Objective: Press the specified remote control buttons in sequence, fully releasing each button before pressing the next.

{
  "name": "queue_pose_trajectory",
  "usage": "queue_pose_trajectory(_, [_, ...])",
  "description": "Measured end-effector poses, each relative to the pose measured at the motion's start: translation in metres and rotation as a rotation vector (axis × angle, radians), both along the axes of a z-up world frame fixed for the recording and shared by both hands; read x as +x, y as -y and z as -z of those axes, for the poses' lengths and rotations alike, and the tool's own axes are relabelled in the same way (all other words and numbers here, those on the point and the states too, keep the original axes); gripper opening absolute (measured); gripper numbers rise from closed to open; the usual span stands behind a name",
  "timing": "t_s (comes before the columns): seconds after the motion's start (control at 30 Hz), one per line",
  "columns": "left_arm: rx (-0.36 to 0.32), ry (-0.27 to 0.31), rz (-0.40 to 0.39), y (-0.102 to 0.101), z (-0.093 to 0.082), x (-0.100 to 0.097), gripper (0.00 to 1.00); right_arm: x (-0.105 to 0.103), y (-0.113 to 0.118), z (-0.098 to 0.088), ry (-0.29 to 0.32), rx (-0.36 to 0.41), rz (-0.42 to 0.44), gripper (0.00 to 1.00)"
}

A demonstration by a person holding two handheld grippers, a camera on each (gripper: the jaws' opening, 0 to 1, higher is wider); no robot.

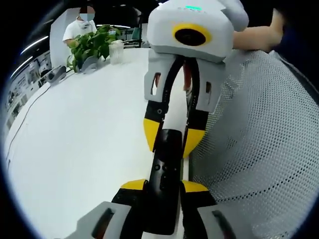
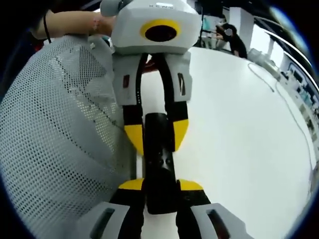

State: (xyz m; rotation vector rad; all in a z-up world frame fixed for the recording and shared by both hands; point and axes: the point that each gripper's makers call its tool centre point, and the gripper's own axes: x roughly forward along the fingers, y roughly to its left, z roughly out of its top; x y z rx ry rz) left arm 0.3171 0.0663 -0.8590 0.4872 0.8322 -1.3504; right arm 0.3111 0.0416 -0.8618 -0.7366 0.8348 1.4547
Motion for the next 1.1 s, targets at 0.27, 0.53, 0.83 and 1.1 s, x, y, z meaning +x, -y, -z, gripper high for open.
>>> queue_pose_trajectory(0.27, [-0.022,-0.059,-0.114,-0.008,-0.008,0.004,0.5,-0.001,-0.001,0.003,0.005,-0.018,-0.02,0.21])
queue_pose_trajectory(0.53, [-0.077,-0.013,-0.188,-0.014,-0.031,0.018,0.78,0.0,0.0,0.005,0.024,-0.034,-0.036,0.21])
queue_pose_trajectory(0.83, [-0.172,0.061,-0.306,-0.032,-0.072,0.02,0.94,0.001,-0.001,0.005,0.025,-0.033,-0.036,0.21])
queue_pose_trajectory(1.1, [-0.278,0.14,-0.401,-0.041,-0.108,0.019,1.0,0.001,-0.001,0.005,0.024,-0.028,-0.031,0.21])
